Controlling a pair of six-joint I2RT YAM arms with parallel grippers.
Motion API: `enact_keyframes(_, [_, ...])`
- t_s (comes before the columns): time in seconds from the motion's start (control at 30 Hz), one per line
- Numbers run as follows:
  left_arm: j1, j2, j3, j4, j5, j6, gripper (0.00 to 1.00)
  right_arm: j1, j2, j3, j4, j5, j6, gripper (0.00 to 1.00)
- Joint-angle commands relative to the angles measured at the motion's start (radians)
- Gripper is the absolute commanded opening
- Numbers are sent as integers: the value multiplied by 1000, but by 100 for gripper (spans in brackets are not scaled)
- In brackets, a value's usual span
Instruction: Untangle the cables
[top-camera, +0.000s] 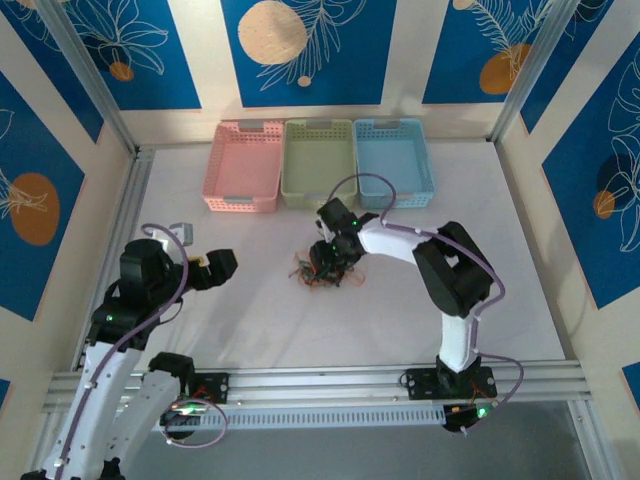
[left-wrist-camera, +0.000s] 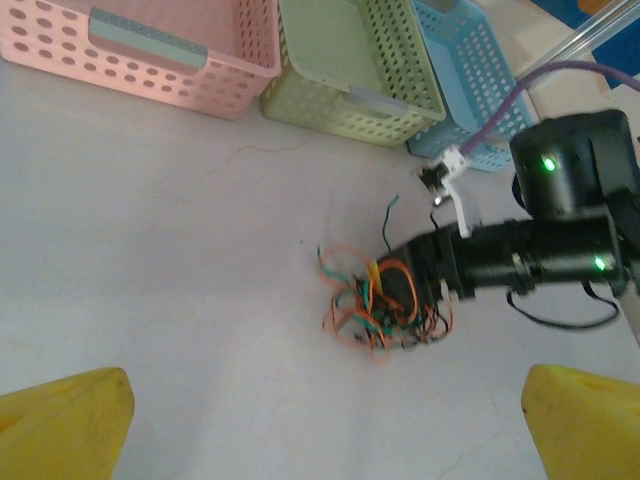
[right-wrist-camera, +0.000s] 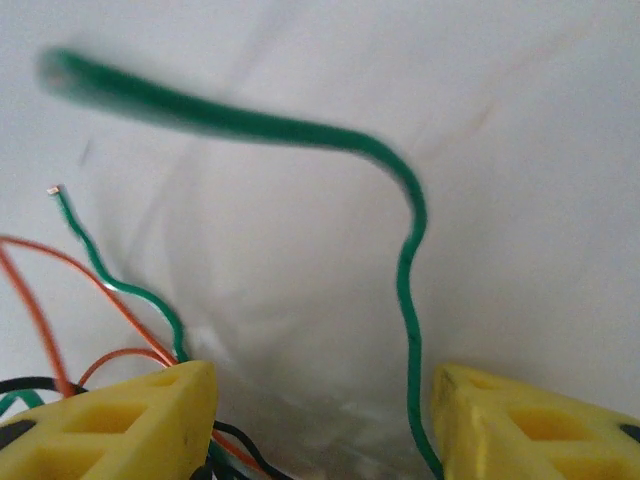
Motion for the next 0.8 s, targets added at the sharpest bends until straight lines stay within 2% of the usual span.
enact_keyframes(0.0, [5, 8, -25, 33, 59, -28, 99, 47, -82, -67, -24, -76, 70, 59])
enact_keyframes(0.13, [2, 32, -30, 48, 111, -25, 95, 106, -132, -86, -21, -100, 115, 62])
enact_keyframes(0.37, [-15, 54, -33, 54, 138, -35, 94, 108, -217, 4, -90, -49, 76, 66])
enact_keyframes(0.47, [-40, 86, -38, 88, 236, -37, 92, 104, -276, 14, -116, -36, 49, 66])
enact_keyframes(0.57, [-98, 129, -40, 111, 262, -37, 88, 87, -342, -36, -93, -73, 20, 63])
enact_keyframes(0.77, [-248, 196, -76, 178, 174, -64, 86, 76, -414, -123, -95, -123, 25, 60])
